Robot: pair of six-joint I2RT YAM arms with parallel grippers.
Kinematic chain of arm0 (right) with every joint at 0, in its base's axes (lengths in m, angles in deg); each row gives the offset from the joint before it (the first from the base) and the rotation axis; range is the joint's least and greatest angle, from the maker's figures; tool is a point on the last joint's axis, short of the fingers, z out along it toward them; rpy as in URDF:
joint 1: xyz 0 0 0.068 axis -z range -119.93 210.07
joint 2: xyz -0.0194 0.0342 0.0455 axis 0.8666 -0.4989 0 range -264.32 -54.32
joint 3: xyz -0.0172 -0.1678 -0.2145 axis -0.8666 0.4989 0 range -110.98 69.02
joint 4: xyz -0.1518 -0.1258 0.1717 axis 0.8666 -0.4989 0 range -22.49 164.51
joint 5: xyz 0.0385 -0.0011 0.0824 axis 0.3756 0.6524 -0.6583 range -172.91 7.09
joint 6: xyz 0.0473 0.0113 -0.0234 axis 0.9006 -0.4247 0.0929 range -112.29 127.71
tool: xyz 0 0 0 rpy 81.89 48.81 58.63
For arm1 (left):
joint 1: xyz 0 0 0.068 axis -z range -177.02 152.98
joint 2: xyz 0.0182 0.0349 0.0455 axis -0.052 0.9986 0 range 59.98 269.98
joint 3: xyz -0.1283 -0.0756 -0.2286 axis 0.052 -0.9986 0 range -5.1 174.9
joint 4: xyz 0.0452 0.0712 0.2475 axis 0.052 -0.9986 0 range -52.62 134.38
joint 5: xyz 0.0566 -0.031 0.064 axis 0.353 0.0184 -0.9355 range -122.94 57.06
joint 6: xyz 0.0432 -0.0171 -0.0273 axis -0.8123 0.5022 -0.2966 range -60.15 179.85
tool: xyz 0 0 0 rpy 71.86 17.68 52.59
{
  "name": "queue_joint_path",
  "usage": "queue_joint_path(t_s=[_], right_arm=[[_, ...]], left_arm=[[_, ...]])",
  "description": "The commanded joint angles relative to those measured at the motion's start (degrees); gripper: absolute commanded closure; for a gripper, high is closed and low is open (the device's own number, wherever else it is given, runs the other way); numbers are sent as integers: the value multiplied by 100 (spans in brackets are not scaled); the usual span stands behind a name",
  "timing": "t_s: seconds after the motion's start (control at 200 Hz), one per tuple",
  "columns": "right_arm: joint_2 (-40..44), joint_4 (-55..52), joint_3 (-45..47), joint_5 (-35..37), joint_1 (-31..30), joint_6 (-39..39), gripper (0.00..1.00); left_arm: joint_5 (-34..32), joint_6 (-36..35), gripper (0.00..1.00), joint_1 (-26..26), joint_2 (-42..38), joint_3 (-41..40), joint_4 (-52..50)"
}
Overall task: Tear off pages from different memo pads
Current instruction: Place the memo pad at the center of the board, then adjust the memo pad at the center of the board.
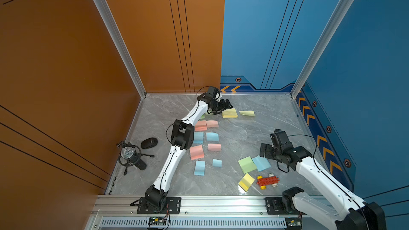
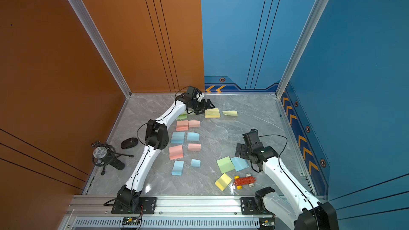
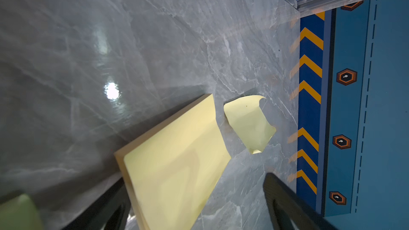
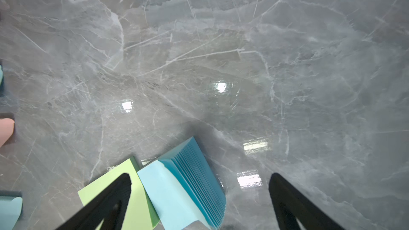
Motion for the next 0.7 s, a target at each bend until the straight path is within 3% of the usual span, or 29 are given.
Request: queue_joint_path(t_s=[0.0, 0.125, 0.275, 0.535, 0.696], right_arm=[[-305, 296, 65, -169, -14, 193, 2], [-711, 470, 111, -481, 28, 254, 8], [-1061, 720, 261, -730, 99, 447, 13], [-1172, 926, 494, -766, 92, 877, 24], [-1203, 997, 618, -693, 41, 968, 30]], left_arm=[[-53, -308, 4, 189, -569, -16, -186], [-180, -623, 3, 429, -1052, -389, -183], [-804, -689, 3, 420, -1496, -785, -279], [-990, -677, 2, 295, -1729, -1249, -447], [-1317, -941, 5, 453, -2297, -1877, -438]])
